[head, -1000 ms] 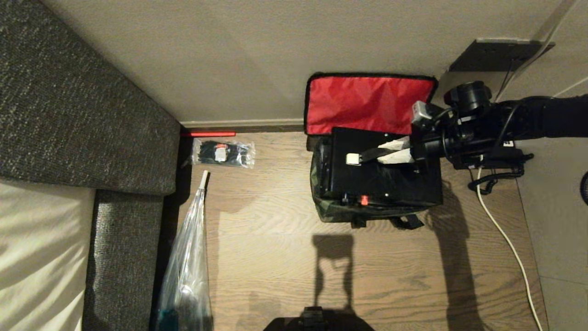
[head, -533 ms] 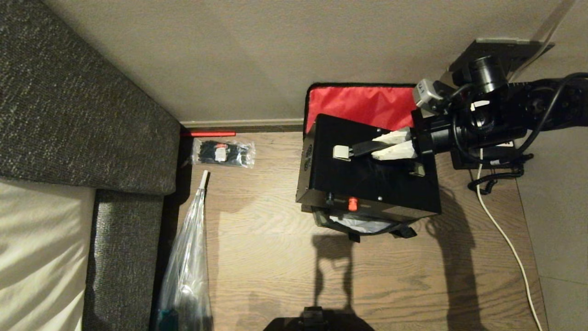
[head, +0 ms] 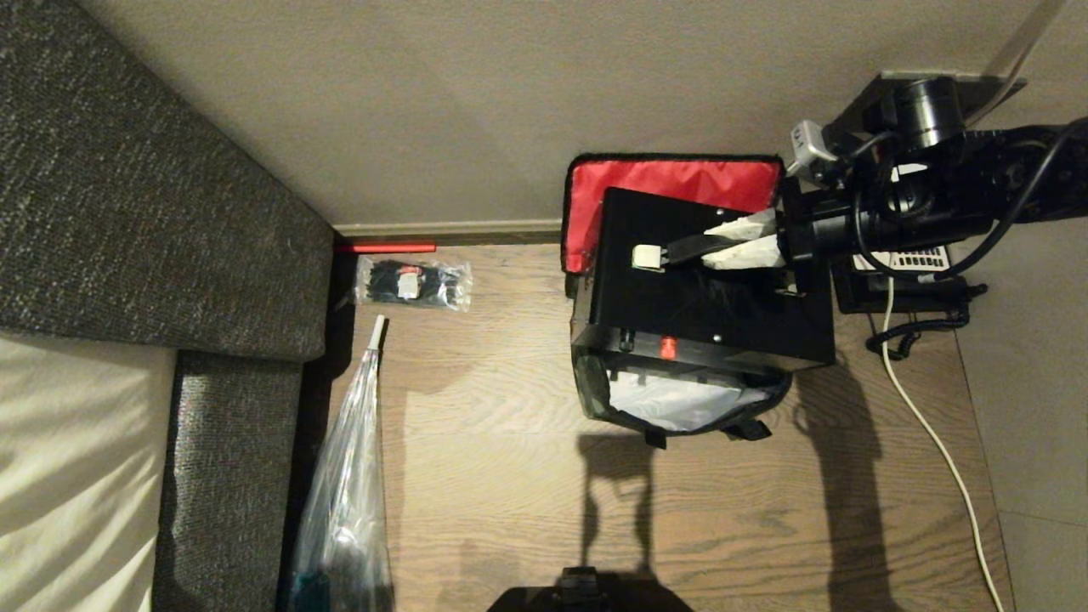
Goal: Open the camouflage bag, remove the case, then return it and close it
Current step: Place the black box back
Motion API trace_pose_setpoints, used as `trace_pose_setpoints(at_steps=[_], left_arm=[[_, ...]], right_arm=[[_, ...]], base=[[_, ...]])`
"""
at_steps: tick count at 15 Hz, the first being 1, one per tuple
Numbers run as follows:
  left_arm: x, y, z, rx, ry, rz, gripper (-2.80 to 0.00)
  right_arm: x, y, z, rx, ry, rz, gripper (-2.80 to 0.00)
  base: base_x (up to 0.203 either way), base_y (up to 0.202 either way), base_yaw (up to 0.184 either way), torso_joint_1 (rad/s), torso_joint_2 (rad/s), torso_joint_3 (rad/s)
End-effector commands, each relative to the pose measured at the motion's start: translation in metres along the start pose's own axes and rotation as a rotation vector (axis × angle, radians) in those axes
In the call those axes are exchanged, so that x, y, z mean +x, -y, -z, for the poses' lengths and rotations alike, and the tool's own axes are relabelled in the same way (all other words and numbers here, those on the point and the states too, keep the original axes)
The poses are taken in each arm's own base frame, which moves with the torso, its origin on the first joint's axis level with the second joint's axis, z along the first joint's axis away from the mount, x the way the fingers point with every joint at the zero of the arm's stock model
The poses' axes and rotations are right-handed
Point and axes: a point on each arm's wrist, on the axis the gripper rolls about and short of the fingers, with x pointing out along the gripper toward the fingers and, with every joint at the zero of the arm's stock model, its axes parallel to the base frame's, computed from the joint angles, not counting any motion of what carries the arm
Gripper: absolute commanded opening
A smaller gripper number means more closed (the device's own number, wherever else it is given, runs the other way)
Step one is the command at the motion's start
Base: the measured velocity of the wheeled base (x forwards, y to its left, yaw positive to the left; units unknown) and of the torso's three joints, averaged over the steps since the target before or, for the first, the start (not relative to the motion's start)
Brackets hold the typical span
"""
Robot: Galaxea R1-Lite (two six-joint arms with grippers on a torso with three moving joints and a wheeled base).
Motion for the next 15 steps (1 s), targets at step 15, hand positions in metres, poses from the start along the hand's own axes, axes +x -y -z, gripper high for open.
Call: trace_pose_setpoints(at_steps=[15], left_arm=[[0.000,0.000,0.001,0.000,0.000,-0.001,-2.80]], right_arm=[[-0.016,0.011,0.046,-0.059,-0.071,0.049,-2.80]], base=[[0.000,0.000,0.000,0.000,0.00,0.000]])
